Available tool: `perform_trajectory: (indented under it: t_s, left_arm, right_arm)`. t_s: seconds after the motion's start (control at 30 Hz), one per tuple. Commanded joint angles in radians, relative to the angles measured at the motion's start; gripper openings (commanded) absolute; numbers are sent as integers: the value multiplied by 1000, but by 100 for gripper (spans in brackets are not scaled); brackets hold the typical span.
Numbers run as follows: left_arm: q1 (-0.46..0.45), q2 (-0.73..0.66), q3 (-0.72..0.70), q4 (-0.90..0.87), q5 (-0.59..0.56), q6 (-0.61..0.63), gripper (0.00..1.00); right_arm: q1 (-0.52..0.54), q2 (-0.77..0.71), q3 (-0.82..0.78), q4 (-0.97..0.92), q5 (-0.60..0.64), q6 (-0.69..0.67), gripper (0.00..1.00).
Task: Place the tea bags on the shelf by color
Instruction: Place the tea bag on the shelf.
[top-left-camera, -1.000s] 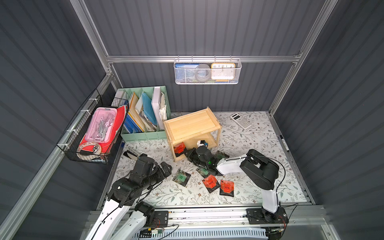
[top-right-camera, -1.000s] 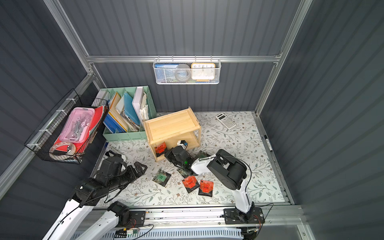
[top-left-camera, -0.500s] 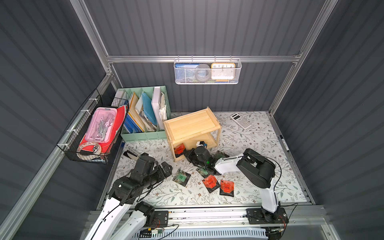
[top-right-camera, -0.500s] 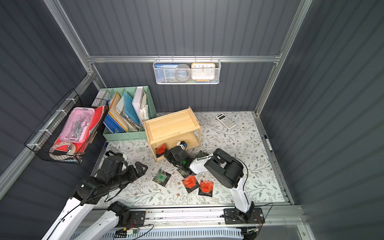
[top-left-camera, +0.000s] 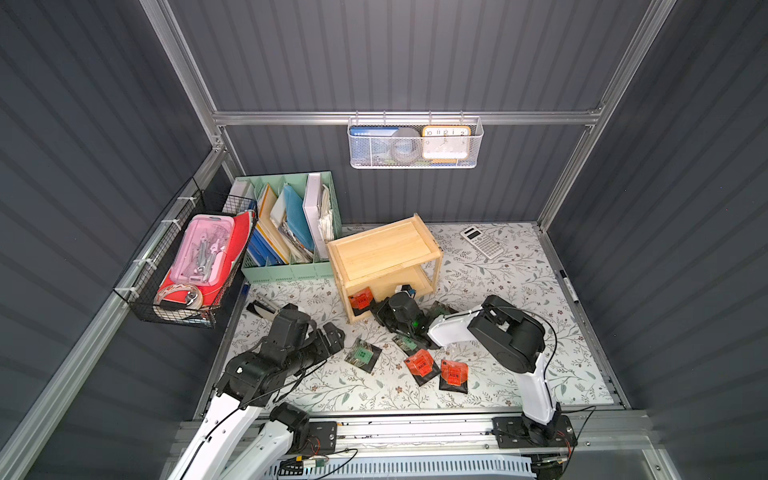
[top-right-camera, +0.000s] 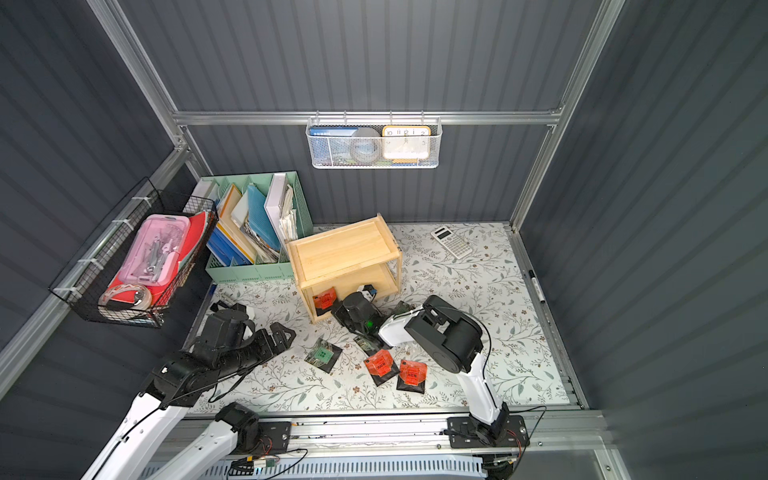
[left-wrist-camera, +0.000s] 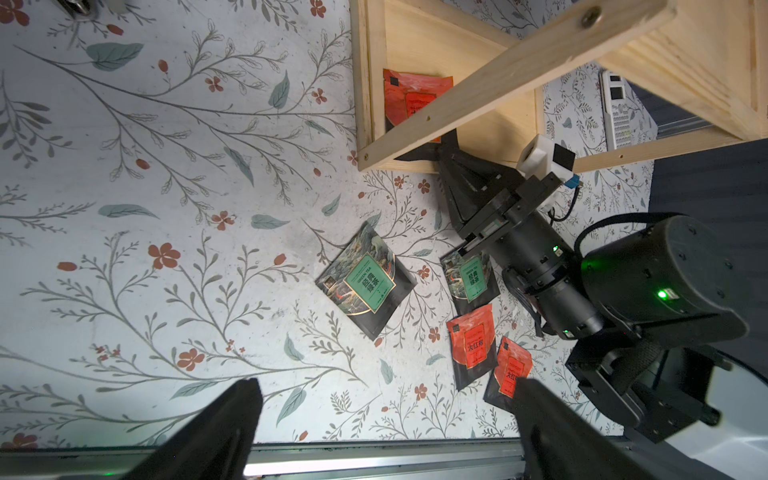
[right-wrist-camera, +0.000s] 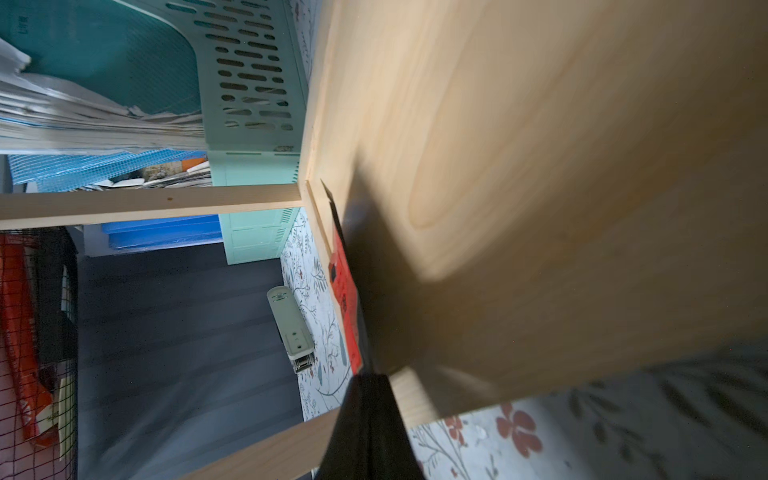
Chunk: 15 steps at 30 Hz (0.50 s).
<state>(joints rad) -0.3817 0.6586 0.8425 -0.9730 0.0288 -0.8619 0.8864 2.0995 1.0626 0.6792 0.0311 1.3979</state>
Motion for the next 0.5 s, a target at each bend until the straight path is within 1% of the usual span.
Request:
perform_trajectory:
  t_s: [0.0, 0.47]
  left_arm:
    - [-4, 3, 22, -29, -10, 27, 100]
    - [-5, 7, 23, -27, -16, 27, 100]
  right_arm:
    - [-5, 7, 19, -20, -11, 5, 0]
    - [-14, 27, 56, -45, -61, 15, 0]
